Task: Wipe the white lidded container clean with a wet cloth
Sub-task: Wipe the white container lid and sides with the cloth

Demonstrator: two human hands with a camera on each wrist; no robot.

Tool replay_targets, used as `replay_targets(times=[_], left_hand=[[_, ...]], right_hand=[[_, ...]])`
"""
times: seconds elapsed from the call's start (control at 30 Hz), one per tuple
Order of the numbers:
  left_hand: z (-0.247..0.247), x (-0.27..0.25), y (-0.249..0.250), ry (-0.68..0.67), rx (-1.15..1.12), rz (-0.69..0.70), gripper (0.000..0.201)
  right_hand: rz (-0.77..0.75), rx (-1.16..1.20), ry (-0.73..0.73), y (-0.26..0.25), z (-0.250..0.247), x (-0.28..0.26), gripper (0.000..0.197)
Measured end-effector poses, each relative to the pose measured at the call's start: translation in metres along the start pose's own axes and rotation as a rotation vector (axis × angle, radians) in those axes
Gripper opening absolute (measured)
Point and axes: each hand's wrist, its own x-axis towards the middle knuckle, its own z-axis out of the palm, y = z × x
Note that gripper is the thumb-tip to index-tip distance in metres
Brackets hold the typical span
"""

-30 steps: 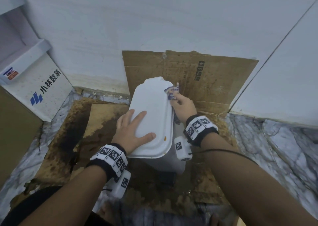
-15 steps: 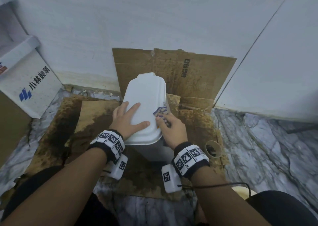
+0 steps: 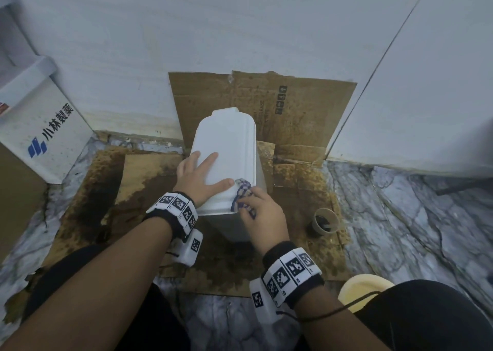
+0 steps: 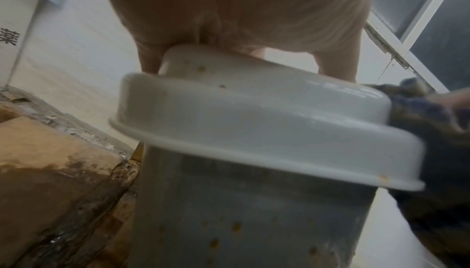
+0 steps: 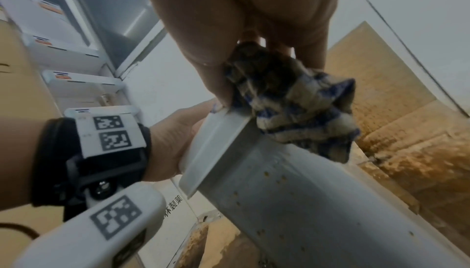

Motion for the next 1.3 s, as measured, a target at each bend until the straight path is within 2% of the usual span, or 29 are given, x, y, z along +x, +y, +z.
replay_targets(times=[0.07,0.17,0.23,0.3,0.4,0.47,0.57,0.63,0.73,0.87,0.97,1.07,1.3], left_hand=[[0.0,0.001,0.001,-0.001,0.01,0.006,0.081],[0.0,0.002,0.001,-0.007,-0.005,0.002,0.081],[0.001,0.002,0.001,-0.01,-0.004,0.005,0.081],[0.002,0.003,0.001,-0.013,0.016,0.012,0.081],[0.002,0.004,0.001,-0.016,0.026,0.011,0.081],[0.002,0.004,0.001,-0.01,0.018,0.012,0.081],[0.003,0.004,0.001,0.001,0.023,0.009,0.081],[0.003,0.005,-0.002,-0.001,0.029,0.005,0.081],[0.003,0.007,-0.005,-0.001,0.022,0.0,0.082],[0.002,0.006,-0.004,-0.001,0.02,0.001,0.084],[0.003,0.004,-0.001,0.001,0.01,0.0,0.082],[0.002,0.004,0.0,0.004,0.007,-0.006,0.081],[-0.005,0.003,-0.007,-0.008,-0.037,-0.032,0.079]], right_hand=[[0.05,0.041,-0.109,0.001,-0.013,0.002,0.015],[0.317,0.409,-0.172,0.01,-0.039,0.009,0.009],[0.471,0.629,-0.089,0.017,-0.051,0.011,0.01],[0.539,0.749,0.068,0.022,-0.055,0.012,0.02],[0.47,0.738,0.263,0.023,-0.044,0.011,0.039],[0.413,0.661,0.24,0.018,-0.028,0.007,0.047],[0.314,0.429,0.162,0.009,0.001,-0.003,0.043],[0.28,0.32,0.207,0.005,0.016,-0.01,0.04],[0.27,0.322,0.294,0.003,0.031,-0.019,0.035],[0.227,0.317,0.315,0.004,0.039,-0.025,0.032],[0.286,0.368,0.331,0.01,0.035,-0.02,0.031],[0.36,0.468,0.293,0.016,0.025,-0.008,0.031],[0.359,0.433,0.118,0.03,0.004,0.03,0.024]])
